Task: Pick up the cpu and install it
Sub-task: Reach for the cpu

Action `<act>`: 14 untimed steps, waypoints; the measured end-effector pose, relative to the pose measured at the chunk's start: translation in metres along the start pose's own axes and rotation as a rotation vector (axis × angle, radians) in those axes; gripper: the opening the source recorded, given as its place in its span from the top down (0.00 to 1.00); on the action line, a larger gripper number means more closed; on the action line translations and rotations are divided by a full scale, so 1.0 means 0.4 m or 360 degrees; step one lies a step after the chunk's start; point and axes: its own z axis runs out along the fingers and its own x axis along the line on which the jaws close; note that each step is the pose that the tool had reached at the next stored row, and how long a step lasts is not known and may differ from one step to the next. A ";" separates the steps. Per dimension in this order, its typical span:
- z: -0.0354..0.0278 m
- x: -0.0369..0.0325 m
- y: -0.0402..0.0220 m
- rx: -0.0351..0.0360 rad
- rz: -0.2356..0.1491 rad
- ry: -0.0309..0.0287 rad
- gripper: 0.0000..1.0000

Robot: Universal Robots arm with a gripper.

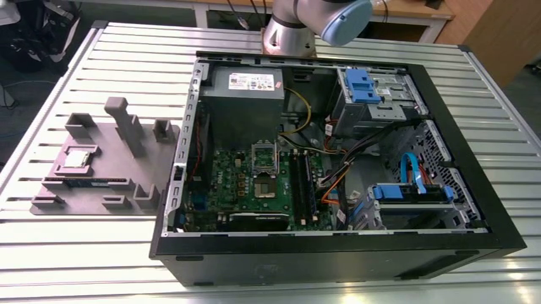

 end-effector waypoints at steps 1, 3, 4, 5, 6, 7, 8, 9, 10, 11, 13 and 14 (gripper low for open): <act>0.002 0.000 0.000 0.0000 0.0000 0.00000 0.89; 0.005 0.000 0.000 0.0000 0.0000 0.00000 0.89; 0.007 0.000 0.000 0.0000 0.0000 0.00000 0.89; 0.009 0.000 0.000 0.0000 0.0000 -0.00001 0.89; 0.010 0.000 -0.001 0.0000 0.0000 -0.00001 0.89; 0.012 0.000 -0.001 0.0000 0.0000 0.00001 0.89; 0.013 0.000 -0.001 0.0000 0.0000 0.00001 0.89; 0.014 0.000 -0.001 0.0000 0.0000 -0.00001 0.89; 0.016 0.000 -0.001 0.0000 0.0000 -0.00001 0.89; 0.017 0.000 -0.001 0.0000 0.0000 -0.00001 0.89; 0.020 0.001 -0.001 0.0000 0.0000 -0.00001 0.89; 0.021 0.001 -0.001 0.0000 0.0000 -0.00001 0.89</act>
